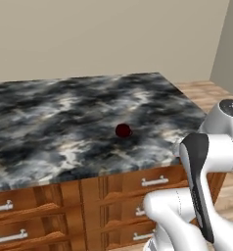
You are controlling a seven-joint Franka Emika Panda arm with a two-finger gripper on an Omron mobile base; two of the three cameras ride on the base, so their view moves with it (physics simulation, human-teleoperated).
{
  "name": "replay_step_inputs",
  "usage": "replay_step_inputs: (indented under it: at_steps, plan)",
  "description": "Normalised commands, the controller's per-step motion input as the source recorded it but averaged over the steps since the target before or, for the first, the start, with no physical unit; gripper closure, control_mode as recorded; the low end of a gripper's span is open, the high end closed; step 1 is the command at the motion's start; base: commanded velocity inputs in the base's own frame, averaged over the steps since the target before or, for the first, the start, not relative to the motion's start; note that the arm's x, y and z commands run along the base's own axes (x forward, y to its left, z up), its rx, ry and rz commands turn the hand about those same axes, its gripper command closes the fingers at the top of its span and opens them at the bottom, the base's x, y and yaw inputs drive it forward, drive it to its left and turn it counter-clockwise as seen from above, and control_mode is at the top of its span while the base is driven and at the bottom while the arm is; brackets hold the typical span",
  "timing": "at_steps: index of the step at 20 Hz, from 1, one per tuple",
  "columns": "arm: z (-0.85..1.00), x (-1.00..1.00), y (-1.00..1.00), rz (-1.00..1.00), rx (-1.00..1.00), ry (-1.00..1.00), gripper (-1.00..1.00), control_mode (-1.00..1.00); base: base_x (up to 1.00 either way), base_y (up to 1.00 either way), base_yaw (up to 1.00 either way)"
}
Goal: Pick the strainer and mug and place them in the sink. Then turn on the water.
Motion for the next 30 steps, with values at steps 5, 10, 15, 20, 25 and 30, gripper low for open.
replay_step_inputs:
  at_steps: [5,10,15,20,25,30]
  plan:
    - [0.00,0.00,0.00,0.00,0.00,0.00,-1.00,1.00,0.41,0.44,0.00]
    - [0.00,0.00,0.00,0.00,0.00,0.00,-1.00,1.00,0.42,0.49,-0.03]
    - [0.00,0.00,0.00,0.00,0.00,0.00,-1.00,1.00,0.41,0.36,-0.02]
    - [0.00,0.00,0.00,0.00,0.00,0.00,-1.00,1.00,0.31,0.02,-0.03]
    - [0.00,0.00,0.00,0.00,0.00,0.00,-1.00,1.00,0.33,0.00,-0.09]
    - [0.00,0.00,0.00,0.00,0.00,0.00,-1.00,1.00,0.34,0.00,-0.08]
